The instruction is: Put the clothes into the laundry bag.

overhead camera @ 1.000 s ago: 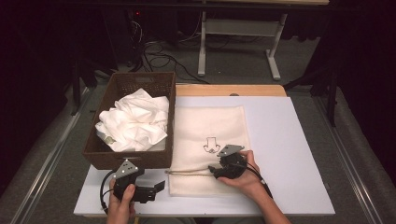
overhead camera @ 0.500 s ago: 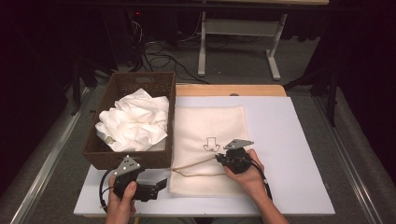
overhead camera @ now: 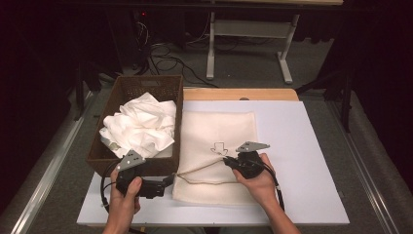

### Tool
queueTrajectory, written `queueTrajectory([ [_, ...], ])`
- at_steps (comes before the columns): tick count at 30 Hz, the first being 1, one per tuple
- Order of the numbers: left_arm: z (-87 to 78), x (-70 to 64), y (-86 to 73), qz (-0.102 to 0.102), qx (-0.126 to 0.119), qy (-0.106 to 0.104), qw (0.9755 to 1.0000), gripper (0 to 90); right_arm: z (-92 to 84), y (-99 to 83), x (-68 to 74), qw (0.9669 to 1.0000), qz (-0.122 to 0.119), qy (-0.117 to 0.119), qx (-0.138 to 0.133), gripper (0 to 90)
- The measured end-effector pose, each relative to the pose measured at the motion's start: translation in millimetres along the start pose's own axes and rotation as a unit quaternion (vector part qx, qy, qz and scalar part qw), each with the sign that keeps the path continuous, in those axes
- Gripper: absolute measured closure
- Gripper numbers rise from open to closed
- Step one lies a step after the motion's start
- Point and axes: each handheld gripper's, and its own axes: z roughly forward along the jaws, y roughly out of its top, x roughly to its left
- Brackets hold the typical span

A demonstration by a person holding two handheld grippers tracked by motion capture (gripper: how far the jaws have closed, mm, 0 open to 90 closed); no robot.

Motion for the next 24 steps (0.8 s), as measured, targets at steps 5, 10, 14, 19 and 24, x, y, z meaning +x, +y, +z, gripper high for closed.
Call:
queueTrajectory([
  [5,9.1,9.2,12.1,0.01,0.004,0.014,0.9998,0.6,-2.3,2.7,-0.7,0.9999,0.007,0.002,-0.008,87.9],
  [10,15.6,18.8,22.6,0.011,0.005,0.028,0.9995,0.6,-9.3,6.0,0.7,0.9997,0.01,-0.001,-0.023,87.8],
  [14,20.7,29.2,30.1,0.027,0.005,0.042,0.9987,0.6,-14.1,7.4,0.9,0.9994,0.013,0.001,-0.032,87.8],
  [19,27.2,45.3,39.3,0.017,0.007,0.062,0.9979,0.6,-13.7,6.6,1.1,0.9995,0.011,0.004,-0.029,87.8],
  [24,31.0,63.7,50.6,0.003,0.007,0.081,0.9967,0.6,-14.5,6.5,0.5,0.9994,0.009,0.005,-0.032,87.8],
])
